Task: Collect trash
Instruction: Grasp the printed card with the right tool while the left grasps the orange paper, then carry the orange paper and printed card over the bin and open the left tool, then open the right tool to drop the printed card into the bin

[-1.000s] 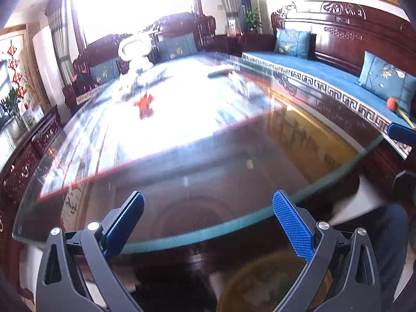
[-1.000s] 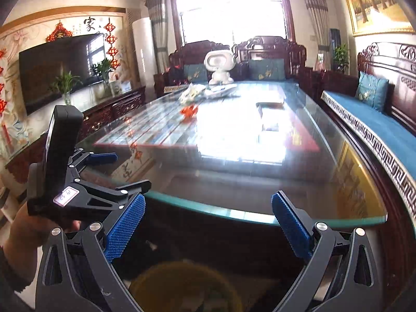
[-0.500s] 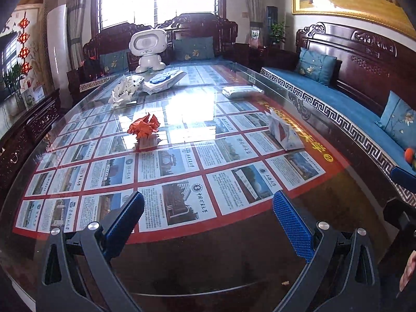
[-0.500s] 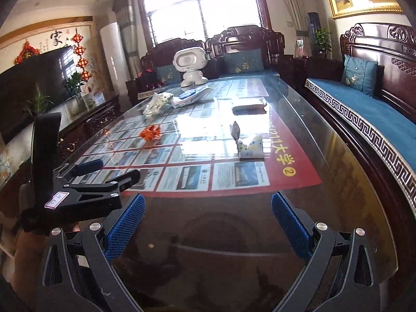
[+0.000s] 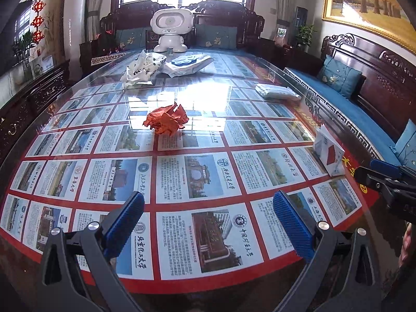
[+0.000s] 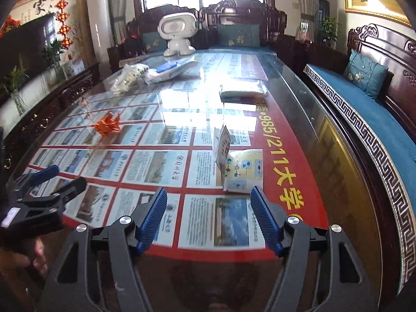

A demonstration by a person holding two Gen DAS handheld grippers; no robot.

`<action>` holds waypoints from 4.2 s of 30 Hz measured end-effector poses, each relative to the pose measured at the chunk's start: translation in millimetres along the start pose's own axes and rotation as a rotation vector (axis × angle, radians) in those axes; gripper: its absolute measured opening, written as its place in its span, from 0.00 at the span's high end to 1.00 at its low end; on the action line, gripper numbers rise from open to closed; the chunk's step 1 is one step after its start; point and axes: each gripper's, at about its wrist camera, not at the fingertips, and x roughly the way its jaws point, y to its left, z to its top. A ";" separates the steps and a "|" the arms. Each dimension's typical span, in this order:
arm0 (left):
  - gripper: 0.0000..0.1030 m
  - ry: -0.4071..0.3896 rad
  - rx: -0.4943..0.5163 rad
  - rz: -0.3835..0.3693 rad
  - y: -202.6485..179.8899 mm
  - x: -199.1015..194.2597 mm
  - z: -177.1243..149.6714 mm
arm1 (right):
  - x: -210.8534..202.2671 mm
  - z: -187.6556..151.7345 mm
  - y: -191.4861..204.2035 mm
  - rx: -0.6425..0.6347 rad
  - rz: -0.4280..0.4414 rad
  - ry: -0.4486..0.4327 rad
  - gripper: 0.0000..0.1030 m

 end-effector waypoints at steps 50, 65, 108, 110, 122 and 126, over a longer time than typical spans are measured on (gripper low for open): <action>0.54 0.113 0.170 0.007 31.9 52.1 55.0 | 35.2 6.5 55.6 -0.042 0.339 0.088 0.97; 0.54 -0.049 0.296 -0.097 -30.3 -151.3 -53.8 | -122.9 -84.5 71.1 -0.091 0.472 -0.013 0.97; 0.15 0.617 0.243 -0.279 -51.5 -62.8 -388.7 | -116.7 -379.7 61.7 0.106 0.355 0.406 0.97; 0.15 0.612 0.262 -0.268 -52.6 -65.3 -386.2 | -115.2 -379.0 60.5 0.106 0.358 0.404 0.97; 0.13 0.545 0.325 -0.150 -38.4 -83.5 -366.7 | -117.5 -377.4 68.9 0.075 0.364 0.400 0.96; 0.13 0.538 0.311 -0.144 -33.7 -86.0 -366.4 | -116.8 -375.2 72.6 0.061 0.354 0.402 0.94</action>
